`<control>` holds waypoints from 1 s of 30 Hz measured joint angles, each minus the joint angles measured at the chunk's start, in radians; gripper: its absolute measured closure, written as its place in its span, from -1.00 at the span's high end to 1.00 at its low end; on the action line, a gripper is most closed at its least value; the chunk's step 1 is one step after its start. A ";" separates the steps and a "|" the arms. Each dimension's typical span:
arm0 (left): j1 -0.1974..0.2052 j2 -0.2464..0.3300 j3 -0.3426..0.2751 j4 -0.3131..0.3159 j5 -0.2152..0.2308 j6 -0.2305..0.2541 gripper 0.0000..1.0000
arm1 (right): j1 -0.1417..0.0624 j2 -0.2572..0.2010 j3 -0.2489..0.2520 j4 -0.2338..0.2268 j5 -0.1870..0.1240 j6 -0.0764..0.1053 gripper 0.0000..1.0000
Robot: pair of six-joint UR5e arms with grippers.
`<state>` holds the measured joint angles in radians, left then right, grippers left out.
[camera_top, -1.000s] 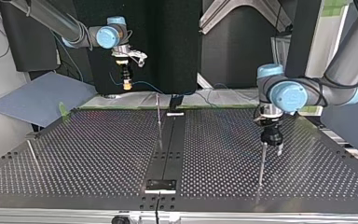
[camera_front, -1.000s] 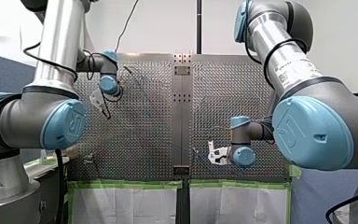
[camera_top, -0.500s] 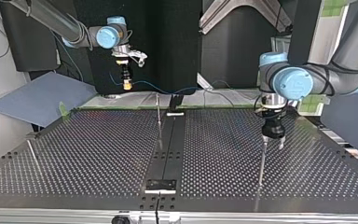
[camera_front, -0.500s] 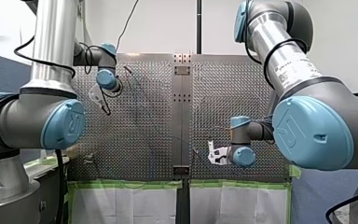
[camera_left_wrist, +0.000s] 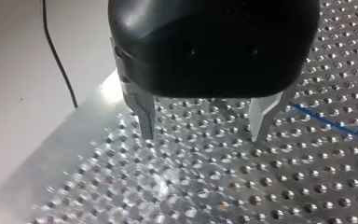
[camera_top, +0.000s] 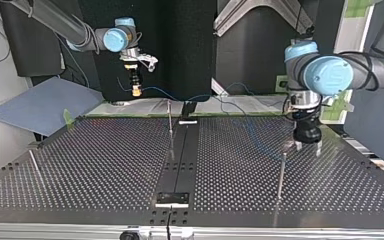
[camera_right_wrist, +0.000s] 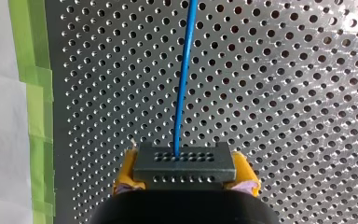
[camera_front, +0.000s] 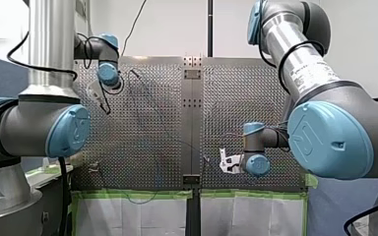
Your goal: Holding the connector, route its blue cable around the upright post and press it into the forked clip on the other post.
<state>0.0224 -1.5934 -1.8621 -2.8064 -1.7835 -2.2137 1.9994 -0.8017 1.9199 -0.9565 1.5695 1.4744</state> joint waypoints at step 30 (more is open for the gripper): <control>-0.039 0.265 0.088 -0.265 -0.101 0.264 1.00 | 0.000 0.000 0.000 -0.006 0.000 0.004 -1.00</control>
<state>-0.0166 -1.3282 -1.7745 -3.0715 -1.8846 -1.9498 1.9995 -0.8017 1.9199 -0.9627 1.5694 1.4780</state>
